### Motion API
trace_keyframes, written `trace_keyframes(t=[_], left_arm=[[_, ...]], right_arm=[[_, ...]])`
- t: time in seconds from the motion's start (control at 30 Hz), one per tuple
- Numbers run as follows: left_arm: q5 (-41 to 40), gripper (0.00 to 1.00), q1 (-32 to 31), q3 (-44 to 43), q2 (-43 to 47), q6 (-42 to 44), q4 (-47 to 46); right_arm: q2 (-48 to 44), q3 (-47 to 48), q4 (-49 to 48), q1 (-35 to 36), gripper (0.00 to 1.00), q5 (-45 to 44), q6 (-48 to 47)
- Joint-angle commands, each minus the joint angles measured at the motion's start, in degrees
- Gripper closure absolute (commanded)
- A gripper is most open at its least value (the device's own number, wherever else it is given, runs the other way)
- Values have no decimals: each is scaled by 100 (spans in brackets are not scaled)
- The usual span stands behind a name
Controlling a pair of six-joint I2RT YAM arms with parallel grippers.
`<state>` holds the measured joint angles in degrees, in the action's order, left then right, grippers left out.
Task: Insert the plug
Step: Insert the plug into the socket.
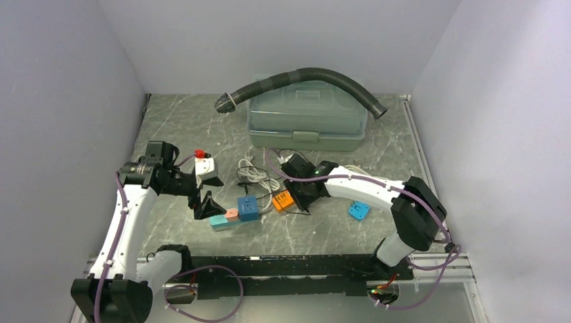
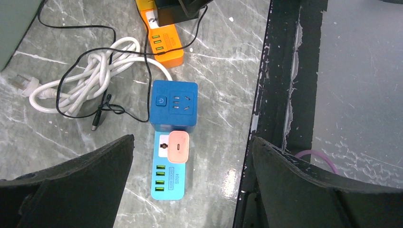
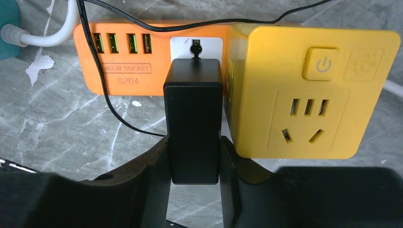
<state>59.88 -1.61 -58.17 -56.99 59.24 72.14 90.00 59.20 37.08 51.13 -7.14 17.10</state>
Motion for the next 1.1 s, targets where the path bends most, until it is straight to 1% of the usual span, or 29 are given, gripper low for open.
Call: trace_keyframes(t=[0.0, 0.07, 0.13, 0.23, 0.3, 0.33, 0.5, 0.57, 0.67, 0.77, 0.87, 0.97, 1.07], left_arm=[[269, 1, -15, -39, 117, 171, 142], [266, 1, -12, -80, 118, 197, 196], [257, 1, -10, -118, 127, 233, 265], [274, 1, -9, -186, 136, 212, 323], [279, 1, -12, -209, 131, 149, 350], [285, 1, -14, -218, 123, 130, 373], [237, 1, -15, -304, -15, 28, 454], [242, 1, -15, -380, -59, -69, 431], [258, 1, -10, -524, -90, -159, 423], [235, 1, -11, -639, -110, -188, 459], [242, 1, -12, -750, -120, -136, 568], [261, 1, -12, -830, -88, -183, 570], [278, 1, -14, -832, -9, -231, 563]], right_arm=[[187, 386, 323, 11, 50, 222, -18], [136, 552, 367, 2, 40, 184, -24], [67, 710, 421, -15, 32, 164, -33], [-12, 981, 564, -26, 16, 160, -77], [-127, 1070, 614, -29, 2, 192, -94], [-203, 1106, 628, -33, 1, 200, -88], [-721, 1124, 850, -113, 0, 141, 44], [-957, 918, 923, -189, 0, -125, 228], [-1495, 254, 912, -487, 0, -556, 724], [-2294, -796, 756, -951, 0, -754, 1415], [-2880, -1491, 724, -1320, 0, -935, 1999], [-2996, -1491, 850, -1424, 0, -1291, 2505], [-2772, -1467, 1026, -1682, 0, -1262, 3062]])
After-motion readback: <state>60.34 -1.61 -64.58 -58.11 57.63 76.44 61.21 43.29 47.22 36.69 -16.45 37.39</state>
